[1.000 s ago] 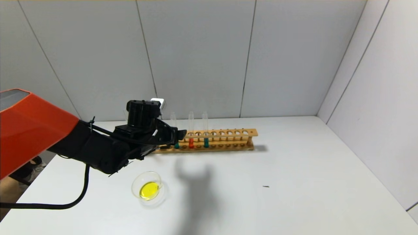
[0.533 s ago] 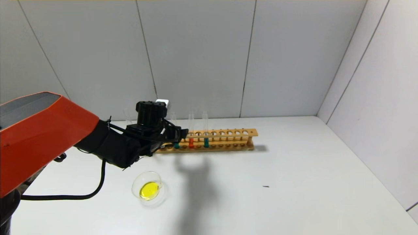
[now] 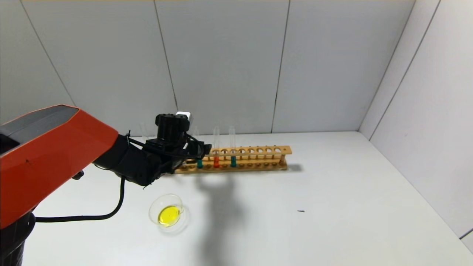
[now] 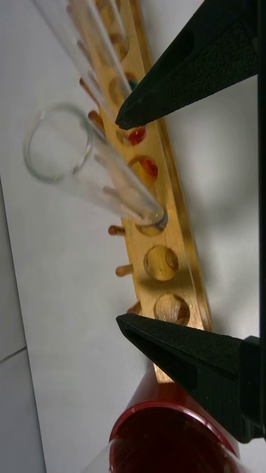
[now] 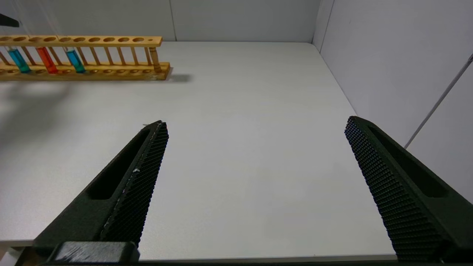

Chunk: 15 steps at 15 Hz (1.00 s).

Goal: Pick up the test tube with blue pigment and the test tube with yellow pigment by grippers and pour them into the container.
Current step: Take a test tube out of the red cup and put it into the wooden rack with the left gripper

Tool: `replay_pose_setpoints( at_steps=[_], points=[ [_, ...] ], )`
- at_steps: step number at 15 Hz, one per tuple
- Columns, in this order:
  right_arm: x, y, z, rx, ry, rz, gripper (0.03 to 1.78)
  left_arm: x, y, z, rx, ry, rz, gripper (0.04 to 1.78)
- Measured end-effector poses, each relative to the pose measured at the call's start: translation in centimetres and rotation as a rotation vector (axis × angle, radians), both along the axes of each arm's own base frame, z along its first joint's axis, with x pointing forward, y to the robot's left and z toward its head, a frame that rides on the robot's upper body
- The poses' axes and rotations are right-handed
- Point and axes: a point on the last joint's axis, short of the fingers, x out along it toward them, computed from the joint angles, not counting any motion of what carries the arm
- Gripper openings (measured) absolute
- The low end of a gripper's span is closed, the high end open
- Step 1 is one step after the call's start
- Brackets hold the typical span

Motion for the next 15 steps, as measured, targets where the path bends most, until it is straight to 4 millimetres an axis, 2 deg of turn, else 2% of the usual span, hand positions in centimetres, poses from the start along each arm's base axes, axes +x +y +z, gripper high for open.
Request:
replay_pose_setpoints(
  at_steps=[9, 12, 14, 15],
  points=[
    [0.00, 0.00, 0.00, 0.000, 0.000, 0.000, 1.75, 0.85, -0.09, -0.30, 0.011, 0.004, 0.013, 1.72],
    [0.00, 0.00, 0.01, 0.000, -0.001, 0.000, 1.75, 0.64, -0.26, -0.54, 0.013, 0.009, 0.007, 1.49],
    [0.00, 0.00, 0.00, 0.000, 0.000, 0.000, 1.75, 0.60, -0.34, -0.60, 0.014, 0.011, 0.004, 1.21],
    [0.00, 0.00, 0.00, 0.000, 0.000, 0.000, 1.75, 0.59, -0.35, -0.64, 0.016, 0.013, 0.004, 1.02]
  ],
)
